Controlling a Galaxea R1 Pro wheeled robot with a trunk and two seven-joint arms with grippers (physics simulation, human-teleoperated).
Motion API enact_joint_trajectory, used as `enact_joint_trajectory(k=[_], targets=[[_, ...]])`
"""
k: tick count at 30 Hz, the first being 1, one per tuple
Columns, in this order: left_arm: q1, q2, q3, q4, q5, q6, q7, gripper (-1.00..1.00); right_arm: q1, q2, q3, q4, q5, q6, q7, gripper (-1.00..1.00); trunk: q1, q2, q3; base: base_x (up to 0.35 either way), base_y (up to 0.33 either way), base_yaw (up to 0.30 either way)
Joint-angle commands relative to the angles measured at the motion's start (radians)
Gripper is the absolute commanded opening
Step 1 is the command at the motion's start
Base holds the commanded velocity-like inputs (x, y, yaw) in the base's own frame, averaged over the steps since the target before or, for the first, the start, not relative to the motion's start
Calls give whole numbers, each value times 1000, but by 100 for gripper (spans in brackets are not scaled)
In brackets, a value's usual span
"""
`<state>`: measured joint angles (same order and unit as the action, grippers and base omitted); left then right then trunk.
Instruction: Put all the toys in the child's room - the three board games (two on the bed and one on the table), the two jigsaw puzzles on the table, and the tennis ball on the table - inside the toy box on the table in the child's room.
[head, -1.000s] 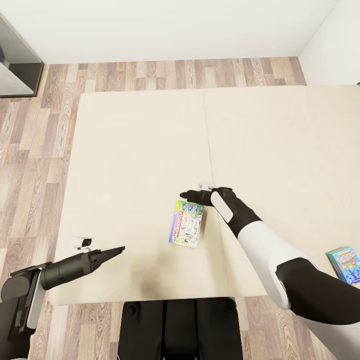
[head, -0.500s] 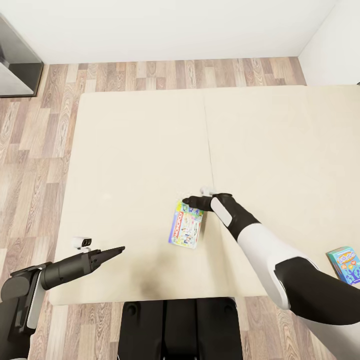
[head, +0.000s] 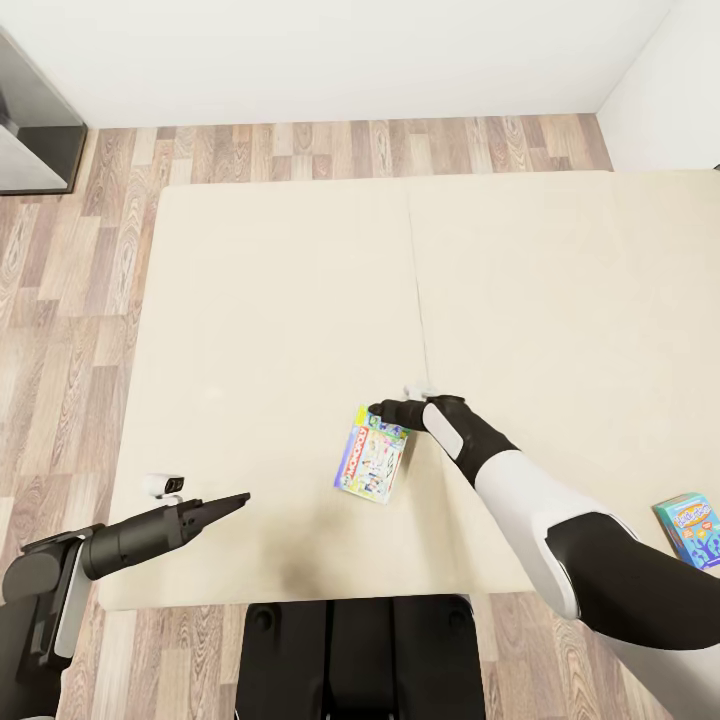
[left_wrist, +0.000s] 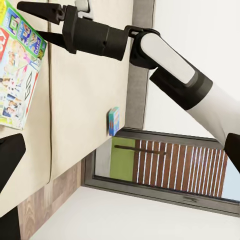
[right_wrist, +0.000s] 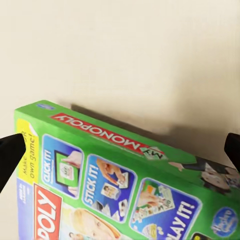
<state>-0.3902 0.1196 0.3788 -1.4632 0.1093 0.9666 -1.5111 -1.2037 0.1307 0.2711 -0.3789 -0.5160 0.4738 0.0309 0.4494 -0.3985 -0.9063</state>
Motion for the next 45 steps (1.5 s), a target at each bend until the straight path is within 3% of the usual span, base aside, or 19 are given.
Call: enact_joint_trajectory(k=[1,11,18,25,45], targets=[[0,0,0,0,0,11,-4,100,0,0,3,0,2,4,2,100,1,-2,-1,0,0,0],[-1,0,0,0,0,11,-3,100,0,2,3,-3,1,45,7,100,1,-2,-1,0,0,0],[-1,0,0,0,0,11,-3,100,-2,31,2,-7,0,100,12,100,1,-2,-1,0,0,0],[-1,0,0,0,0,11,-3,100,-2,43,2,-10,1,136,13,100,1,-2,-1,0,0,0],[0,0,-1,0,0,11,-2,100,-2,44,2,-10,-2,150,13,100,1,-2,-1,0,0,0]])
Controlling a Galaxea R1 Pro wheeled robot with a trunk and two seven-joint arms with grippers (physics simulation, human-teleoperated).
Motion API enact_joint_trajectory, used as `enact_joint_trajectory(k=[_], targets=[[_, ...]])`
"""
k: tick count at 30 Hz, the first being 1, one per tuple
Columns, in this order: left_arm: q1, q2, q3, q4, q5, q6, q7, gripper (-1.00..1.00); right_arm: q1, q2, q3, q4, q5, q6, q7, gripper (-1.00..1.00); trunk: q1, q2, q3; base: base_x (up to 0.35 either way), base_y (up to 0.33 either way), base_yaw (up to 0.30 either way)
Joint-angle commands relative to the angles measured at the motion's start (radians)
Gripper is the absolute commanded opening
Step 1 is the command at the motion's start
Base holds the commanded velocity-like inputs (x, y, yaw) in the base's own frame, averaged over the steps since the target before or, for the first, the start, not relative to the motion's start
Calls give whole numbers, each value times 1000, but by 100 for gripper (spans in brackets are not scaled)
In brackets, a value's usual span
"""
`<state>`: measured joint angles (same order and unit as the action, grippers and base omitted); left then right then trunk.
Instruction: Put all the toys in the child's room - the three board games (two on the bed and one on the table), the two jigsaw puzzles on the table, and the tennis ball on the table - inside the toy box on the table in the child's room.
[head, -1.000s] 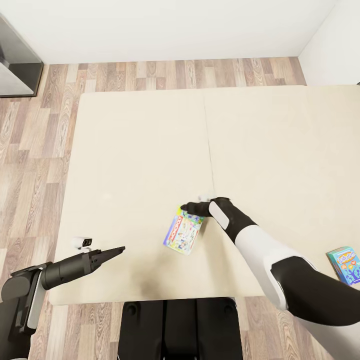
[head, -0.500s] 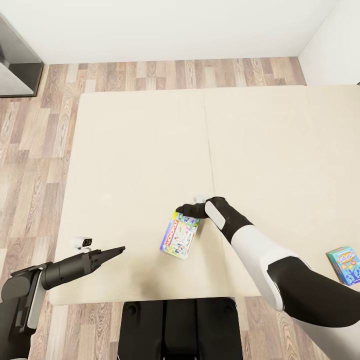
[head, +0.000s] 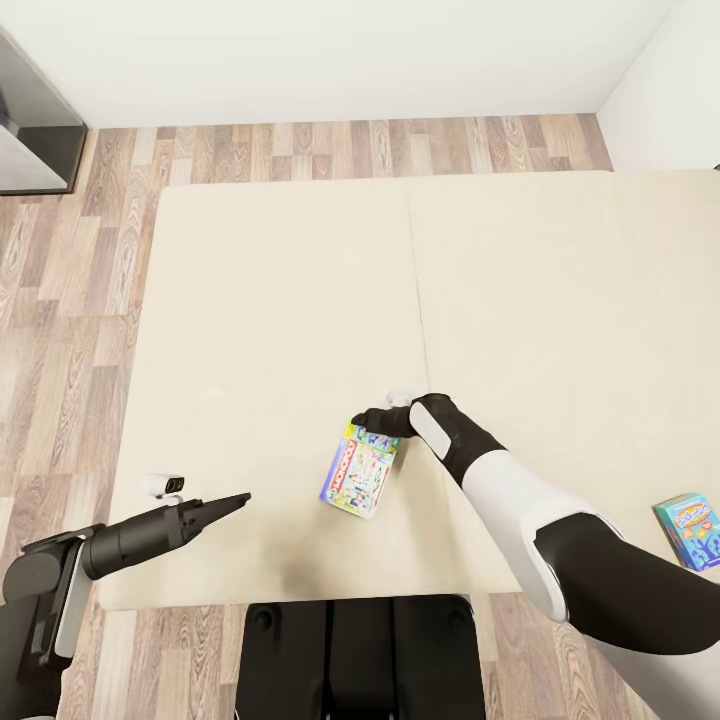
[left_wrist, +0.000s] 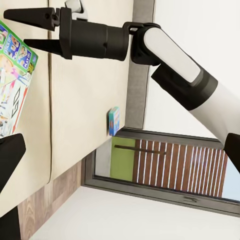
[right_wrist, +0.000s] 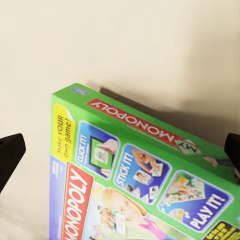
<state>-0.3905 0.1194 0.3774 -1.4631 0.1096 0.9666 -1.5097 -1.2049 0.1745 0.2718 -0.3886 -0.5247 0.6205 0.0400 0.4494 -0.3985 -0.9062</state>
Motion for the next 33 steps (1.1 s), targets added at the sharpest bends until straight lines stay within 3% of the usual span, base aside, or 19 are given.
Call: enact_joint_trajectory(k=[1,13,33], targets=[[0,0,0,0,0,11,-3,100,0,0,1,0,7,3,4,100,1,-2,-1,0,0,0],[0,0,0,0,-1,11,-3,100,1,0,2,0,7,8,4,100,1,-2,-1,0,0,0],[0,0,1,0,1,11,-5,100,1,0,1,1,4,87,4,100,1,-2,-1,0,0,0]])
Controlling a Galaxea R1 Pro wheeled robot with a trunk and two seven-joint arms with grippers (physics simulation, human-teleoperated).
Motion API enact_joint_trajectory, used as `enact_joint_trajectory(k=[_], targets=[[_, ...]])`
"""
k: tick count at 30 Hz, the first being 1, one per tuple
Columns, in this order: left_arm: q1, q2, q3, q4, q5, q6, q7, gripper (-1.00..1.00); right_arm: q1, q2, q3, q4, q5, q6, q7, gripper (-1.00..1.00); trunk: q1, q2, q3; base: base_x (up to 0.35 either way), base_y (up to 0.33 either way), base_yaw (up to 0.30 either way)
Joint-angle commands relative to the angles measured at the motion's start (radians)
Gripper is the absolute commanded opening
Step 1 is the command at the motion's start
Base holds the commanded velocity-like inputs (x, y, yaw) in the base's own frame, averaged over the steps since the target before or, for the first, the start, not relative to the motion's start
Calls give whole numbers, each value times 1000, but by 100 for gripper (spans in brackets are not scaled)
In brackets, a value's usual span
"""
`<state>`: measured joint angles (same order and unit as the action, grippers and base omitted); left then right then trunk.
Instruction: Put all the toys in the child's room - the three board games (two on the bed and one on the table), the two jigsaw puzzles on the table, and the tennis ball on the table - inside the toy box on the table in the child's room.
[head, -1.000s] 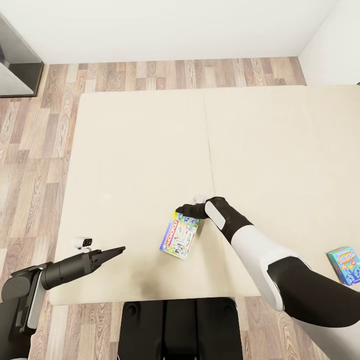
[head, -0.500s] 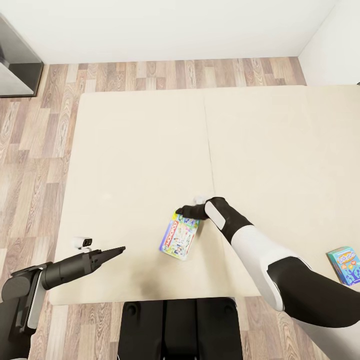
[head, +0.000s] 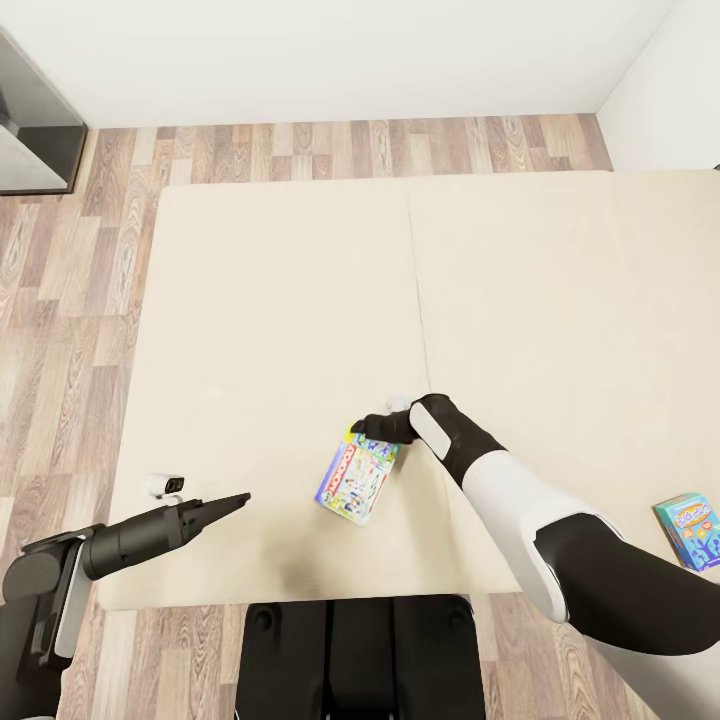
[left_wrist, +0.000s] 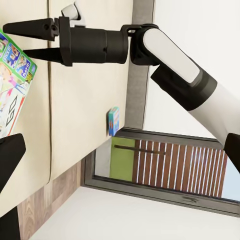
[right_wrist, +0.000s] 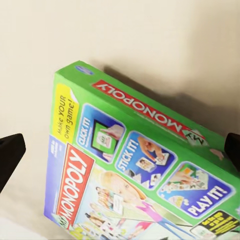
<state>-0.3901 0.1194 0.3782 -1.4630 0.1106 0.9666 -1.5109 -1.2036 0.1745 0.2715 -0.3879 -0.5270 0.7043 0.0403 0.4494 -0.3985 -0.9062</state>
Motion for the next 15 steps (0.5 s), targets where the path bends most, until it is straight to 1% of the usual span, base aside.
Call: enact_joint_trajectory(k=[1,12,15], targets=[[0,0,0,0,0,11,-4,100,-1,0,2,0,6,4,4,100,1,-2,-1,0,0,0],[0,0,1,0,0,11,-7,100,-1,0,2,4,5,9,4,100,1,-2,-1,0,0,0],[-1,0,1,0,0,11,-8,100,-1,0,2,5,5,22,4,100,1,-2,-1,0,0,0]])
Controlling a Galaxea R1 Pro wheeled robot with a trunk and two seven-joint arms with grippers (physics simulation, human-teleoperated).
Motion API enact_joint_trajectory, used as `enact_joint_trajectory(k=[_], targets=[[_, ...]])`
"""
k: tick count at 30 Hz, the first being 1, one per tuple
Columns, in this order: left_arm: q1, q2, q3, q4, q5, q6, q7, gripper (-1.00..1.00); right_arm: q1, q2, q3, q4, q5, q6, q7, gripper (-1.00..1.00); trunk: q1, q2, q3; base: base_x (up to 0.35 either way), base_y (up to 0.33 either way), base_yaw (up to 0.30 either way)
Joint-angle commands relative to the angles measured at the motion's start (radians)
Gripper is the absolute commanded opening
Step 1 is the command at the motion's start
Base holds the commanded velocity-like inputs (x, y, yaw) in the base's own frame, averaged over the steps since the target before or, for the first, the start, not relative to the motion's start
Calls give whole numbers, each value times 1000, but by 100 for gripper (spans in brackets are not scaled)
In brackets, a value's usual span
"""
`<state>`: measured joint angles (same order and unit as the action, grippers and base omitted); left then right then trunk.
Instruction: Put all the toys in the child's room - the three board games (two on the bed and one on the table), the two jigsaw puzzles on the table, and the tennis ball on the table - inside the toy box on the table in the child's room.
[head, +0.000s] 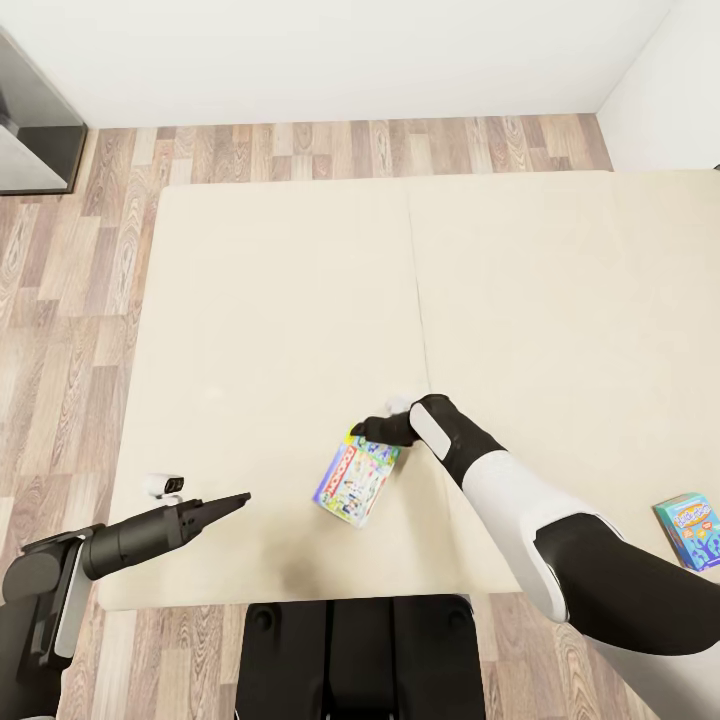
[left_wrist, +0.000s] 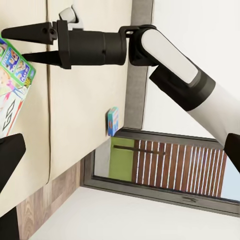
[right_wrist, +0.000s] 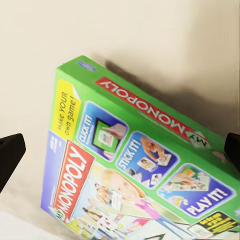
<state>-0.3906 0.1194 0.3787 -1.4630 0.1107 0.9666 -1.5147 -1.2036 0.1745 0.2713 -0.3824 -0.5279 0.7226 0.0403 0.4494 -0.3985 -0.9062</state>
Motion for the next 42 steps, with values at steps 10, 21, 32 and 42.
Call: enact_joint_trajectory(k=[10,21,32,42], targets=[[0,0,0,0,0,11,-5,100,-1,0,2,0,4,45,5,100,1,-2,-1,0,0,0],[1,0,0,0,1,11,-5,100,0,0,1,0,3,85,6,100,1,-2,-1,0,0,0],[0,0,-1,0,1,11,-3,100,1,0,1,0,-2,94,7,100,1,-2,-1,0,0,0],[0,0,-2,0,1,11,-2,100,1,0,2,-2,-4,101,11,100,1,-2,-1,0,0,0]])
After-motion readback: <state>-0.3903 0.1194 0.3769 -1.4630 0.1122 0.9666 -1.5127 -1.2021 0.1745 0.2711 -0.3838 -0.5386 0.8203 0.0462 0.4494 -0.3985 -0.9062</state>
